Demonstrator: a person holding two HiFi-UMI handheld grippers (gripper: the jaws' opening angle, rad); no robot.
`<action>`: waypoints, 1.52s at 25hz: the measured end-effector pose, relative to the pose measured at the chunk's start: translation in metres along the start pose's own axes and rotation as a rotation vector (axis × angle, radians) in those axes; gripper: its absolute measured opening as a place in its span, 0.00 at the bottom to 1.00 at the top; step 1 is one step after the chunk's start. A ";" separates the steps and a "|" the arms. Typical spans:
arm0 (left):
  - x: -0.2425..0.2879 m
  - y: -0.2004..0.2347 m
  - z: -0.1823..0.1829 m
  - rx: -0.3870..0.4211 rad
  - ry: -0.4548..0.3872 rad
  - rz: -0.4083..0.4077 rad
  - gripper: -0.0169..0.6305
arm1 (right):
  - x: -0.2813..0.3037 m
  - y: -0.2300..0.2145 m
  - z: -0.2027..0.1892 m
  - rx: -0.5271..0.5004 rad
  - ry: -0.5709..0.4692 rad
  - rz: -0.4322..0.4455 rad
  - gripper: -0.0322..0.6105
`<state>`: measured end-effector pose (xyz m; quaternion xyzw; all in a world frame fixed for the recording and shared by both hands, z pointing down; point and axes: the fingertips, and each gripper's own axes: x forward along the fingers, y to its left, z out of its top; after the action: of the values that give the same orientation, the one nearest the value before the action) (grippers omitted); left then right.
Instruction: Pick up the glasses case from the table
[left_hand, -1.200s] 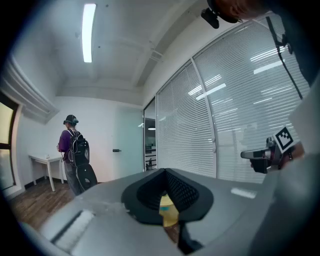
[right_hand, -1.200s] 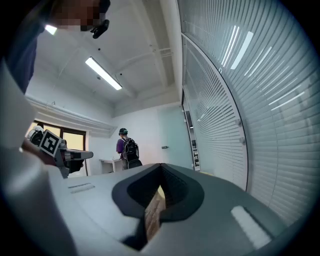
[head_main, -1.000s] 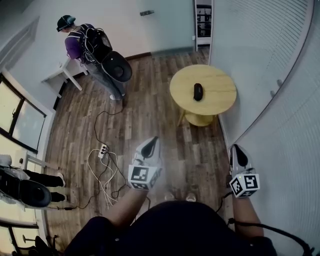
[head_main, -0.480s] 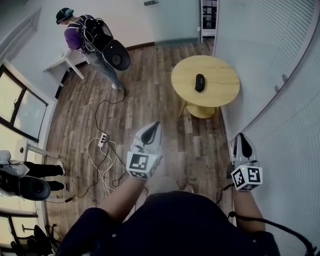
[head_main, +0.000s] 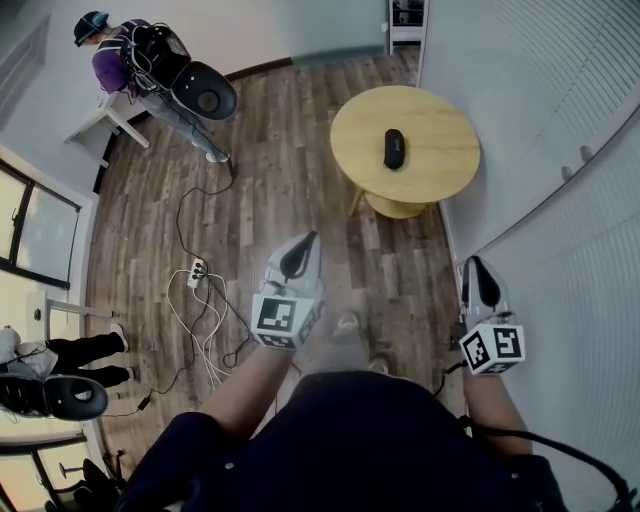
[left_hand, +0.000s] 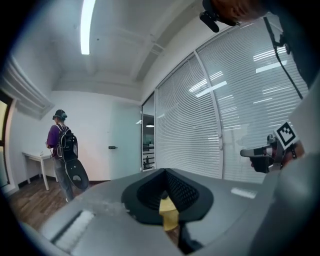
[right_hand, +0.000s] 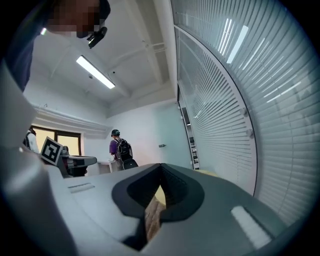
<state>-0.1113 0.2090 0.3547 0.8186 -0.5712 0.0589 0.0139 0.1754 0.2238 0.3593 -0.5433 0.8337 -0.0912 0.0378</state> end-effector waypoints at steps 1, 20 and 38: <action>0.010 0.005 -0.002 -0.003 0.002 -0.008 0.03 | 0.009 -0.002 -0.002 -0.005 0.006 -0.003 0.06; 0.197 0.096 0.011 0.013 -0.022 -0.195 0.03 | 0.187 -0.026 0.018 -0.021 0.027 -0.119 0.06; 0.393 0.151 0.028 0.055 0.016 -0.064 0.03 | 0.406 -0.116 0.020 -0.025 0.070 0.069 0.06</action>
<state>-0.1170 -0.2129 0.3648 0.8360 -0.5427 0.0807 -0.0021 0.1175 -0.1943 0.3766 -0.5113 0.8537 -0.0985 0.0050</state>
